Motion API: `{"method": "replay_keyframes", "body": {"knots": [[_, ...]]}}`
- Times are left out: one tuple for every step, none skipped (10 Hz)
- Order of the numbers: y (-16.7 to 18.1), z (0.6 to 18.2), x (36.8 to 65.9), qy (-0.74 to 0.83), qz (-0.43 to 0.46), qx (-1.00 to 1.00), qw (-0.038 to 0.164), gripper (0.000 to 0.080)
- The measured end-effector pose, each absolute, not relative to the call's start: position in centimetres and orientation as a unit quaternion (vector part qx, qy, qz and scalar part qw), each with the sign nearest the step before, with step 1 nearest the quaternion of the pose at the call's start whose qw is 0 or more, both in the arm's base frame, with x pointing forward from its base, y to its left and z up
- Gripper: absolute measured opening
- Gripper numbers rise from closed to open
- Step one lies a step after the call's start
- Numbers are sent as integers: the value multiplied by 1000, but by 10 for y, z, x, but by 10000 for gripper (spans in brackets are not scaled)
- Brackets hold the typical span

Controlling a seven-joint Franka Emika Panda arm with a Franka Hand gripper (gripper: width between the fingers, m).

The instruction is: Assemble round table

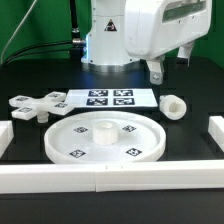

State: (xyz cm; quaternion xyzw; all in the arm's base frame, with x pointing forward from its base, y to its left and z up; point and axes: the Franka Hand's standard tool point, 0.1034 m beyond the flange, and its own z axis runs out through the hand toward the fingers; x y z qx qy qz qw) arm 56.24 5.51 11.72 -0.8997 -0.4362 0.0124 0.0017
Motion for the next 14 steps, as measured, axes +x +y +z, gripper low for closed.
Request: {"method": "replay_keyframes", "body": {"knots": [[55, 117, 562, -436, 12, -900, 2, 649], [55, 117, 562, -436, 12, -900, 2, 649], [55, 117, 562, -436, 12, -900, 2, 649], [55, 117, 562, -436, 13, -900, 2, 649], [55, 117, 562, -436, 13, -900, 2, 649], [52, 115, 561, -435, 14, -900, 2, 649], [38, 106, 562, -467, -8, -884, -8, 649], [22, 94, 556, -479, -13, -878, -12, 649], [6, 83, 555, -494, -11, -869, -12, 649], [-5, 74, 556, -503, -9, -864, -10, 649], [-12, 69, 556, -508, -7, -861, -9, 649], [-10, 71, 553, -496, 11, -868, 1, 649], [-8, 72, 555, -499, 9, -866, 0, 649], [-9, 71, 554, -499, 10, -867, 0, 649]]}}
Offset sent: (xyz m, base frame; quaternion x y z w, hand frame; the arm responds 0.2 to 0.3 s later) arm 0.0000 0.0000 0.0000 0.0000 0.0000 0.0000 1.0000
